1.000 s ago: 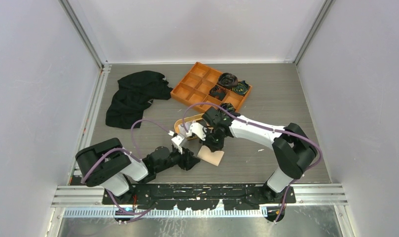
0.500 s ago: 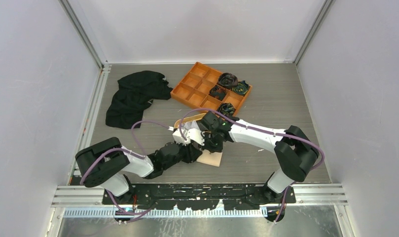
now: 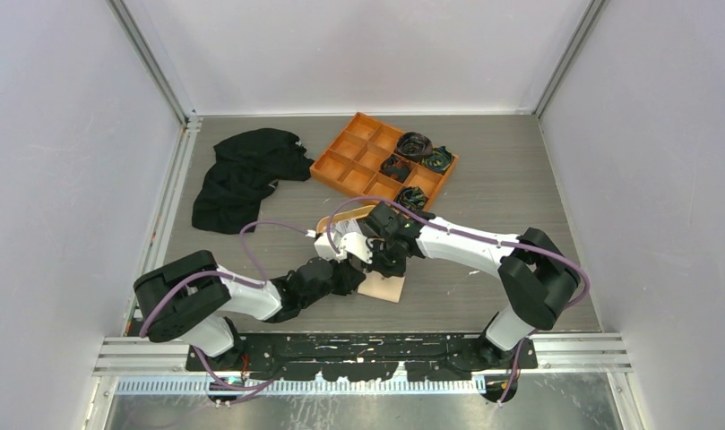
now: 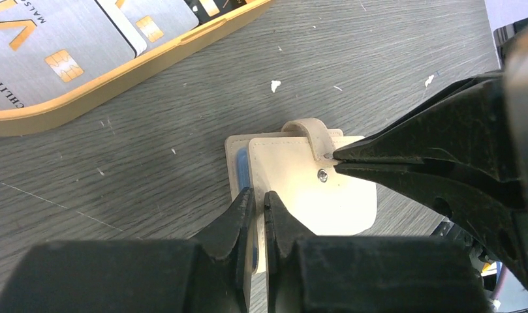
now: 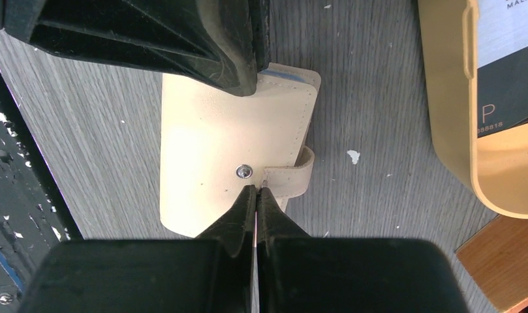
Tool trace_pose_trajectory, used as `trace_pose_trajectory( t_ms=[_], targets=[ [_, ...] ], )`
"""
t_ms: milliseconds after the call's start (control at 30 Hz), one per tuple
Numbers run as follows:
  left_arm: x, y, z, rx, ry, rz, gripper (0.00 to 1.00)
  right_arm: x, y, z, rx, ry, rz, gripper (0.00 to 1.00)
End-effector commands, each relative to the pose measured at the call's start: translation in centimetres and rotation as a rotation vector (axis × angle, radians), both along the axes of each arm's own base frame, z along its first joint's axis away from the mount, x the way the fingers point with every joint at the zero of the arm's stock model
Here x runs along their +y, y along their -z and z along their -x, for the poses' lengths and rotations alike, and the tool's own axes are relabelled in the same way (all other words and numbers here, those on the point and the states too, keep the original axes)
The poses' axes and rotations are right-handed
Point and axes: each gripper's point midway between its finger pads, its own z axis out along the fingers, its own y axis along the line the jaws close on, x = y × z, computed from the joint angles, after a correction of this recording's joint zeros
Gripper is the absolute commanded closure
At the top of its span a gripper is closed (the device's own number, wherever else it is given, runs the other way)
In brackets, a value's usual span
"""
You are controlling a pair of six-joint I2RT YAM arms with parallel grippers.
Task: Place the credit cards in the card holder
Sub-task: Close the card holder at the center of the board.
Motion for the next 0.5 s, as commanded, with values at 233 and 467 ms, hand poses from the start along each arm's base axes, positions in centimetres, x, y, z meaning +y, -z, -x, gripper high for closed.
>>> trace_pose_trajectory(
  t_ms=[233,467],
  targets=[
    [-1.1,0.2,2.3,0.06,0.038,0.017,0.95,1.7,-1.3,-0.7,-0.029,0.032,-0.081,0.97],
    [0.4,-1.1,2.1,0.009,-0.016,0.118,0.91,1.3,-2.1,-1.1,-0.03,0.065,-0.117,0.97]
  ],
)
